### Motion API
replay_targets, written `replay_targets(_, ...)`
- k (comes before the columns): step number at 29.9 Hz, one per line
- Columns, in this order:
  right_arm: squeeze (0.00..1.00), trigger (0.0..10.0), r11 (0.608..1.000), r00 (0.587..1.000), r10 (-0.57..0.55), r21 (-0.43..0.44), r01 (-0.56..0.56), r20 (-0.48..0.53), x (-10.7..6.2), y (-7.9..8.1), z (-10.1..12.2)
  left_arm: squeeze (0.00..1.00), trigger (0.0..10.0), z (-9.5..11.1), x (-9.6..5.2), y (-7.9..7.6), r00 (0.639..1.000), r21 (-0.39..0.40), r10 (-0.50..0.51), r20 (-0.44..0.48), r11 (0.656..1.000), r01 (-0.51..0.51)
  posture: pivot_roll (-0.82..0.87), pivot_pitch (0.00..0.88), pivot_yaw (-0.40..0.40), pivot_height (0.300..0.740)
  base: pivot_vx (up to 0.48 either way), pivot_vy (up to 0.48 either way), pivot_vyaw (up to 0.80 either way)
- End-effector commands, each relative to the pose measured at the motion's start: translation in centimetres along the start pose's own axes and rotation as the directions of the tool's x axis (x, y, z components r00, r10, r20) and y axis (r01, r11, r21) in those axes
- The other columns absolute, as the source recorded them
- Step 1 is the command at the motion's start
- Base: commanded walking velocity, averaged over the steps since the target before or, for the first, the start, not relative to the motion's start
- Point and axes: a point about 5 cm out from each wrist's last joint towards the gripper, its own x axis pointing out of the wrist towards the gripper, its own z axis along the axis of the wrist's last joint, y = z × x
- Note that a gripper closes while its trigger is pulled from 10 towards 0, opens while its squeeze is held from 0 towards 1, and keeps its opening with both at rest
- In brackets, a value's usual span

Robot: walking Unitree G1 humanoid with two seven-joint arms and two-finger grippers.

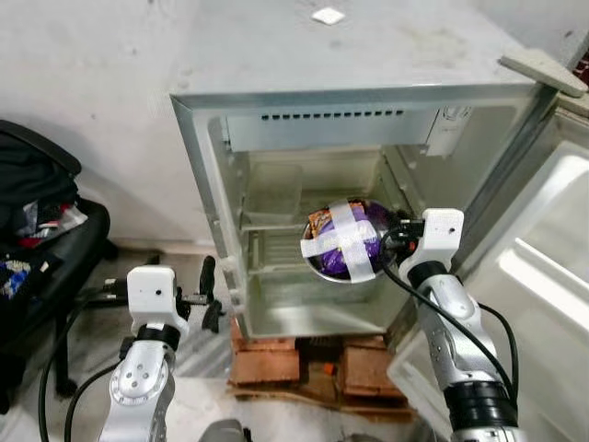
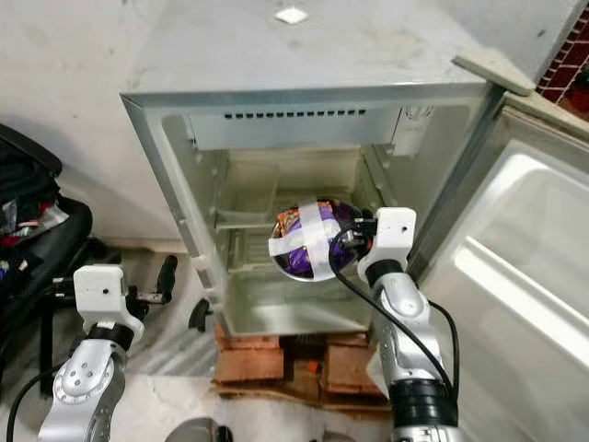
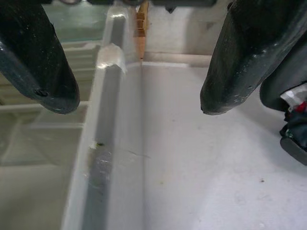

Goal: Restocking fridge

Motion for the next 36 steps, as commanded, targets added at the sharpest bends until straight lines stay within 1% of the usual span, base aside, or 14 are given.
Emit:
replay_targets(1, 0.0, 10.0, 1.0, 1.0, 0.008, 0.0, -0.008, 0.028, 0.2, 0.3, 0.6, 0.0, 10.0, -0.1, -0.1, 0.3, 1.0, 0.006, 0.01, -0.01, 1.0, -0.01, 0.11, 0.063, 0.006, 0.74, 0.266, 0.0, 0.0)
replay_targets(9, 0.0, 10.0, 1.0, 1.0, -0.002, 0.003, 0.002, 0.029, 0.2, 0.1, 0.5, 0.0, 10.0, -0.2, -0.1, 0.2, 1.0, 0.009, 0.003, -0.014, 1.0, -0.003, 0.1, 0.063, 0.007, 0.74, 0.298, 0.315, 0.0)
replay_targets(24, 0.0, 10.0, 1.0, 0.999, -0.031, -0.001, 0.031, 0.037, 0.4, -0.2, 0.5, 0.0, 10.0, -0.3, -0.1, 0.1, 1.0, 0.013, 0.0, -0.027, 1.0, 0.0, 0.11, 0.071, 0.007, 0.74, 0.018, 0.0, 0.0)
replay_targets(27, 0.0, 10.0, 0.999, 0.998, -0.044, -0.024, 0.045, 0.045, 1.0, -0.3, 0.5, 0.0, 10.0, -0.4, -0.2, 0.1, 0.999, 0.012, 0.002, -0.032, 1.0, -0.002, 0.11, 0.076, 0.012, 0.74, 0.0, 0.0, 0.0)
replay_targets(29, 0.0, 10.0, 0.998, 0.997, -0.06, -0.024, 0.061, 0.046, 1.3, -0.4, 0.5, 0.0, 10.0, -0.4, -0.3, 0.1, 0.999, 0.012, 0.002, -0.035, 1.0, -0.002, 0.11, 0.078, 0.014, 0.74, 0.0, 0.0, 0.0)
replay_targets(30, 0.0, 10.0, 0.996, 0.996, -0.081, -0.04, 0.083, 0.045, 1.7, -0.6, 0.5, 0.0, 10.0, -0.5, -0.4, 0.0, 0.999, 0.012, 0.002, -0.039, 1.0, -0.001, 0.11, 0.087, 0.02, 0.74, 0.0, 0.0, 0.0)
replay_targets(36, 0.0, 10.0, 0.988, 0.988, -0.147, -0.043, 0.149, 0.041, 2.9, -0.9, 0.4, 0.0, 10.0, -0.3, -1.0, 0.0, 0.999, 0.016, 0.023, -0.042, 1.0, -0.022, 0.14, 0.107, 0.016, 0.74, 0.0, 0.0, 0.0)
